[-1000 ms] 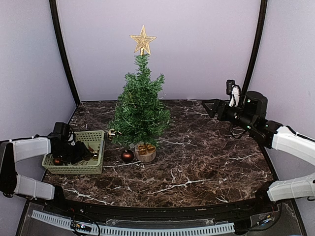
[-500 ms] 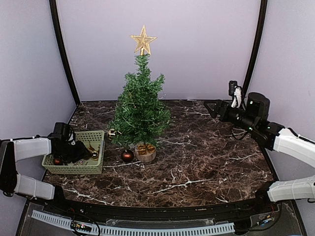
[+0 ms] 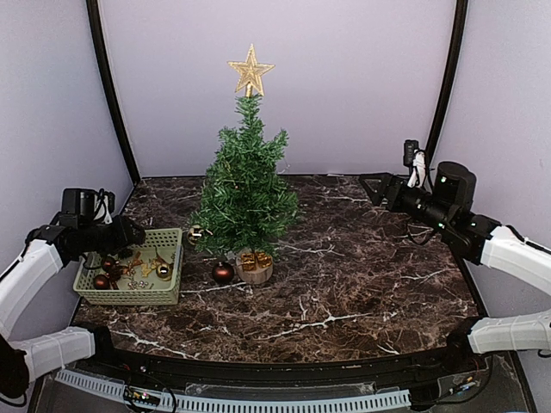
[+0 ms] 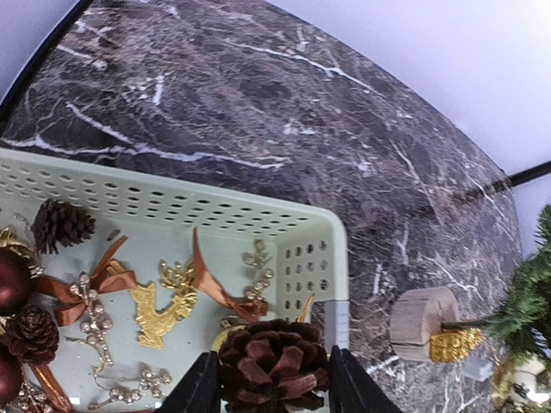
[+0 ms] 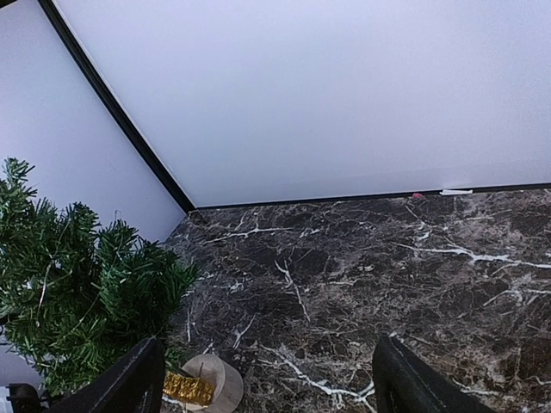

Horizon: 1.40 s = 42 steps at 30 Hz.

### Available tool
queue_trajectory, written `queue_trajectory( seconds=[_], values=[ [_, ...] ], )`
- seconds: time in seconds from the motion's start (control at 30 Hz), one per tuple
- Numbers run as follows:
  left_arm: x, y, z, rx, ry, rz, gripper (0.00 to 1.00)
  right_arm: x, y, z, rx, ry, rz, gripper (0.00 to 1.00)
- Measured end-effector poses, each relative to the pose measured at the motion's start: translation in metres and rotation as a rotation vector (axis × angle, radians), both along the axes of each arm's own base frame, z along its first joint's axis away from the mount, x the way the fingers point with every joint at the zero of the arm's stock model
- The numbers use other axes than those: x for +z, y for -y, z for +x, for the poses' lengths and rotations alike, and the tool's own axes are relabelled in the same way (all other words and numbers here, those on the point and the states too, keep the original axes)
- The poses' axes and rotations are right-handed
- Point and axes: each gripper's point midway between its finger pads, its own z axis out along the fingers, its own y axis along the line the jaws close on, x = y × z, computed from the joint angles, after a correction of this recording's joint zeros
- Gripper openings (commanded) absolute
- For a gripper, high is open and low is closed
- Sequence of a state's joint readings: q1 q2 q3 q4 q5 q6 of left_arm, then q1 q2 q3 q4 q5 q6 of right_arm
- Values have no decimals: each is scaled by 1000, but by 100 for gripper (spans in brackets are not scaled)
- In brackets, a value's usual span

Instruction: Decorate the small christmas tree

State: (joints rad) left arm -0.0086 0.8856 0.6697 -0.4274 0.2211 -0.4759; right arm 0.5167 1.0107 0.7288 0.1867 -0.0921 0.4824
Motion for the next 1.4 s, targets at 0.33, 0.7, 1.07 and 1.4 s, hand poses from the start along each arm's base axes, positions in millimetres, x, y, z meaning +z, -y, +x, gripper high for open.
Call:
queue_trajectory(
  seconds=[0.33, 0.7, 1.07, 1.4],
  values=[
    [83, 67, -33, -376, 170, -177, 38, 11, -7, -11, 70, 31, 28, 81],
    [154, 130, -82, -739, 314, -317, 39, 25, -38, -44, 318, 87, 81, 81],
    [149, 98, -43, -490, 289, -143, 42, 31, -66, -73, 445, 120, 84, 79],
    [89, 71, -32, -355, 158, -125, 44, 30, -73, -71, 444, 118, 111, 78]
  ],
)
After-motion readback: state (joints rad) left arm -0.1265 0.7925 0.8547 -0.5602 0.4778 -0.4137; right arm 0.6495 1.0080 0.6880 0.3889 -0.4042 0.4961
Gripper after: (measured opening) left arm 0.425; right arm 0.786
